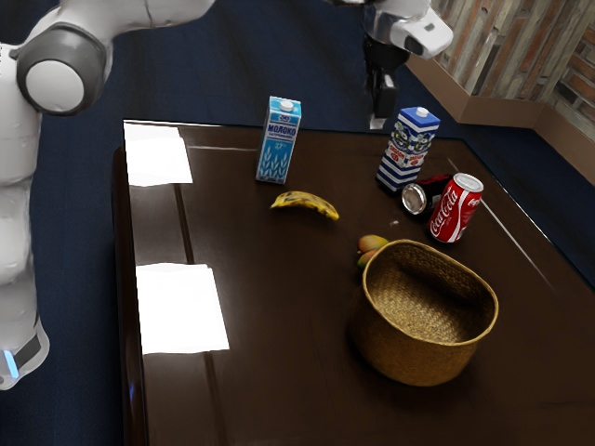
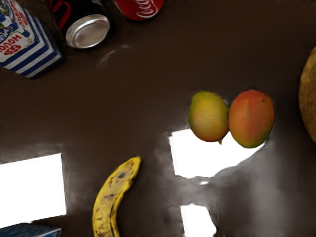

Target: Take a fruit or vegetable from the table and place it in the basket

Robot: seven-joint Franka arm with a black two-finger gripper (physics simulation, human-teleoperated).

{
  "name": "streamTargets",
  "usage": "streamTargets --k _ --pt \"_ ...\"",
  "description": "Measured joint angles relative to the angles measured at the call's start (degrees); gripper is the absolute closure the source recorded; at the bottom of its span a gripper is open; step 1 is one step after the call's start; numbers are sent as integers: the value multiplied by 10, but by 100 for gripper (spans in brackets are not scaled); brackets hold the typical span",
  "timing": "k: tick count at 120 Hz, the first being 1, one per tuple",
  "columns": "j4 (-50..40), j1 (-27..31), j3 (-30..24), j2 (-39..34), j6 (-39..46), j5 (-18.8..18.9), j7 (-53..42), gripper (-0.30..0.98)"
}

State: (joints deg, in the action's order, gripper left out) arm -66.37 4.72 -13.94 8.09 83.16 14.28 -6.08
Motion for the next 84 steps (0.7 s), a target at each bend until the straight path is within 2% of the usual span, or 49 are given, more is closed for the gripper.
streamTargets --k 18,31,40,48,58,66,77,84 --pt "-8 11 -1 12 -7 1 -6 0" --pt "-31 13 1 33 -11 -16 -8 0" --pt "-59 4 2 24 -14 -21 -9 0" --pt "-146 5 4 -31 -17 -23 -12 0" --pt "-279 33 3 -110 3 -32 -25 0" --pt "-351 79 -2 -142 36 -53 -42 0" --pt "-373 222 -82 -122 84 -69 -74 0" --pt "-362 293 -128 -92 111 -72 -95 0"
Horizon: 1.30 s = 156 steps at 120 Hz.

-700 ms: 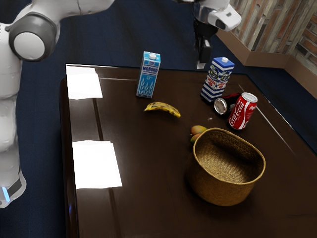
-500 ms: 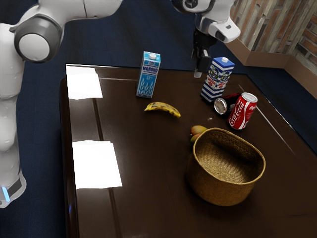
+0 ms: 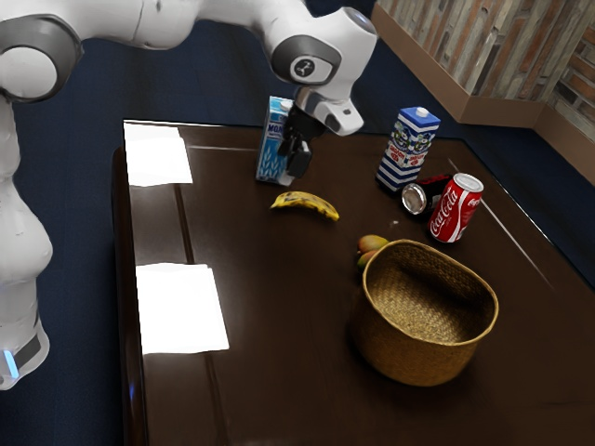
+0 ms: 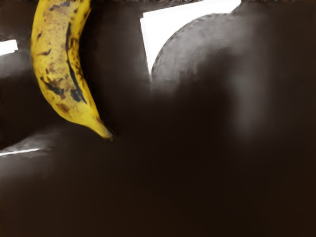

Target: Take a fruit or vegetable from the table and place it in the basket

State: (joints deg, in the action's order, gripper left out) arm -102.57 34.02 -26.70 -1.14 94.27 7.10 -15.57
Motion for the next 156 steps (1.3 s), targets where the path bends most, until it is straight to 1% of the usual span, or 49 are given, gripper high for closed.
streamTargets --k 8,18,25,31,48,62,83,107,124,132,145,156 --pt "20 56 -32 24 23 4 -24 0" --pt "62 119 -90 72 42 19 -52 0" --pt "81 118 -118 100 52 31 -70 0" --pt "89 114 -130 114 59 40 -84 0" --pt "94 130 -136 138 70 49 -118 0" --pt "90 133 -136 151 77 47 -140 0" --pt "83 144 -135 191 93 43 -166 0" --pt "35 148 -136 192 112 30 -185 0" --pt "26 151 -136 192 130 20 -196 1" --pt "26 151 -136 193 136 19 -199 8" --pt "26 151 -135 192 142 18 -201 28" --pt "26 151 -135 192 146 17 -200 42"
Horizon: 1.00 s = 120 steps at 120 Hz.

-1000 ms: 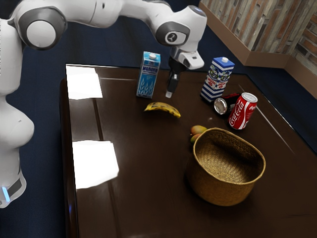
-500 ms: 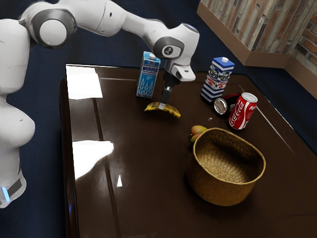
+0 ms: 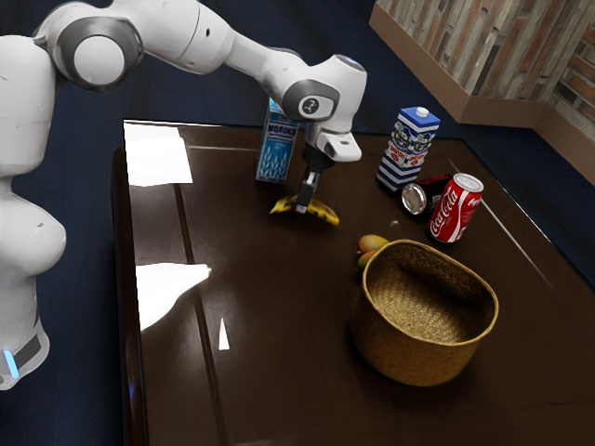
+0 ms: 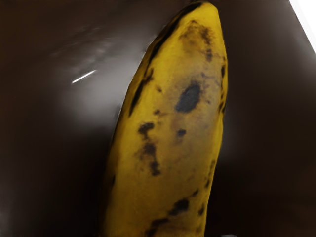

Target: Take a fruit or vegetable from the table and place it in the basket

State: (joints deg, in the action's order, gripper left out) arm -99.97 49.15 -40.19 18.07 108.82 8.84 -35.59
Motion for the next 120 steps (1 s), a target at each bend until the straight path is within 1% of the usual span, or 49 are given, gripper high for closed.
streamTargets --k 8,26,46,58,64,74,80,86,97,120 --pt "-2 0 1 0 2 1 2 48" --pt "-4 1 2 -2 4 4 8 49" --pt "1 -3 -5 -52 -6 7 16 51" --pt "45 -13 -28 -67 -31 9 21 50" --pt "79 -22 -43 -69 -50 16 25 50" --pt "135 -31 -107 -66 -89 45 35 50" --pt "163 -35 -143 -51 -107 64 42 51" --pt "181 -48 -167 -32 -122 85 49 51" --pt "237 -115 -183 38 -147 138 64 52" --pt "328 -238 -196 119 -188 233 91 51"
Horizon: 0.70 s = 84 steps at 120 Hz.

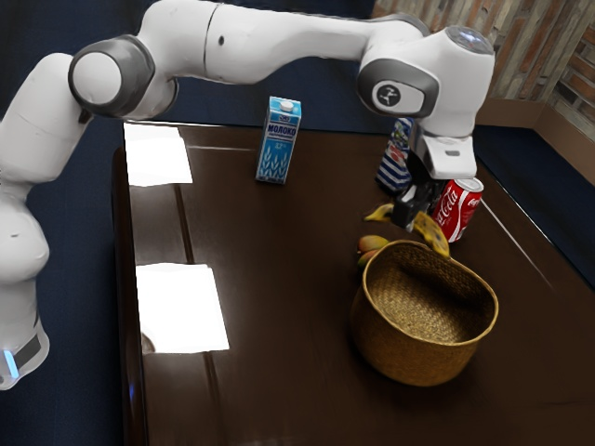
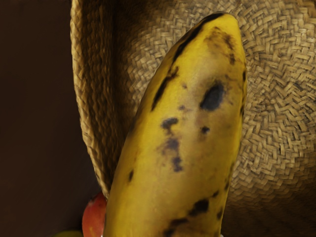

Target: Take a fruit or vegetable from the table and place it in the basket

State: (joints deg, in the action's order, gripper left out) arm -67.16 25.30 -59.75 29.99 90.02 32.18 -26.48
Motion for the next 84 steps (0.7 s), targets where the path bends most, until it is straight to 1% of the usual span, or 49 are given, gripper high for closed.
streamTargets --k 8,14,23,36,38,44,50,62,66,68,72,74,77,80,82,84 --pt "14 -28 -11 33 -8 27 10 52" --pt "19 -40 -44 64 -13 57 19 52" --pt "32 -60 -72 97 -16 97 31 52" --pt "38 -69 -81 114 -14 128 46 52" --pt "38 -69 -81 115 -14 131 48 50" --pt "39 -69 -80 117 -12 137 53 35" --pt "39 -69 -80 117 -11 141 58 24" --pt "38 -68 -77 112 -10 145 67 12" --pt "33 -62 -68 93 -9 142 70 9" --pt "23 -60 -32 59 -9 123 71 8" --pt "-25 -62 80 -36 -9 61 74 7" --pt "-68 -64 142 -95 -8 25 76 6" --pt "-145 -95 248 -186 -3 -21 78 5" --pt "-200 -136 339 -246 4 -58 80 4" --pt "-225 -157 383 -271 9 -77 81 4" --pt "-242 -169 415 -290 14 -95 83 3"
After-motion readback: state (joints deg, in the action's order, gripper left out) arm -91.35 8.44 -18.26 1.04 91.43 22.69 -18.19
